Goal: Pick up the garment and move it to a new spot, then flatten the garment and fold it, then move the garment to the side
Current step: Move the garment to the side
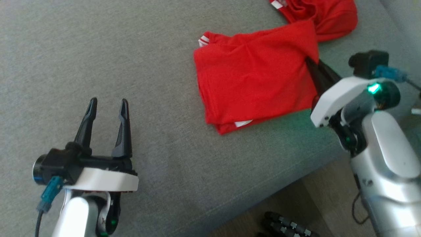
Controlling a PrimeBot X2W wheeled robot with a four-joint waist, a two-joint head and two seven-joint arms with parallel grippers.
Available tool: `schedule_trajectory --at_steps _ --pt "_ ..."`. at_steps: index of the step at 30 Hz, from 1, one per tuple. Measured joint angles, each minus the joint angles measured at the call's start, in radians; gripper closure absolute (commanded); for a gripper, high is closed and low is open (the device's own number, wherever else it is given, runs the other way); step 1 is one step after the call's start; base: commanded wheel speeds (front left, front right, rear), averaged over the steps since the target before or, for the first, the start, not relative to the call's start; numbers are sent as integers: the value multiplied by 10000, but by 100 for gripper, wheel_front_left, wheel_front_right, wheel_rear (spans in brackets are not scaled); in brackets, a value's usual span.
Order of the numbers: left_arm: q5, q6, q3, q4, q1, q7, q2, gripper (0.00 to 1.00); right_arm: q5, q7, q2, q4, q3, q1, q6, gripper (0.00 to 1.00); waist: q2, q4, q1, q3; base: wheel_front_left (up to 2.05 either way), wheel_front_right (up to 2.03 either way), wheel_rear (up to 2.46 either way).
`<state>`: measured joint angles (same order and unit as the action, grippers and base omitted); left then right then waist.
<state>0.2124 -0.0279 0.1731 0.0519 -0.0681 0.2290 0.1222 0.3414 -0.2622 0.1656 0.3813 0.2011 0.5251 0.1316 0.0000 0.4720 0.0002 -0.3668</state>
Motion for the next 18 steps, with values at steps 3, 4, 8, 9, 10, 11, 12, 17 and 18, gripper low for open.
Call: schedule_trajectory --at_steps 3,4,8,9,10,11,12,17,18 --pt "-15 -77 4 232 -7 0 -4 0 -107 75 17 186 52 442 0 100 0 -145 -2 -44 0 0 0" --pt "-15 -82 2 295 -8 0 -2 0 -144 75 23 236 58 605 0 100 0 -202 -2 -67 0 0 0" --pt "-13 -159 -42 520 -12 0 4 0 -245 54 119 566 -23 1370 0 100 0 -471 -2 -160 0 0 0" --pt "-13 -167 -54 571 -14 0 6 0 -288 6 186 685 -90 1573 0 100 0 -541 -2 -189 0 0 0" --pt "-13 -169 -54 614 -20 0 4 0 -349 -36 274 830 -167 1786 0 100 0 -610 -1 -222 0 0 0" --pt "-13 -174 -54 673 -29 0 6 0 -410 -73 374 982 -263 2013 0 100 0 -682 -1 -256 0 0 0" --pt "-13 -174 -50 736 -47 0 6 0 -493 -119 453 1145 -418 2258 0 100 0 -757 -2 -297 0 0 0" --pt "-13 -263 17 817 -383 2 -4 0 -1007 -303 993 2034 -1156 3379 0 100 0 -1135 -1 -525 0 0 0" --pt "-13 -263 27 832 -424 2 -10 0 -1131 -378 1101 2203 -1277 3546 0 100 0 -1217 -1 -557 0 0 0"
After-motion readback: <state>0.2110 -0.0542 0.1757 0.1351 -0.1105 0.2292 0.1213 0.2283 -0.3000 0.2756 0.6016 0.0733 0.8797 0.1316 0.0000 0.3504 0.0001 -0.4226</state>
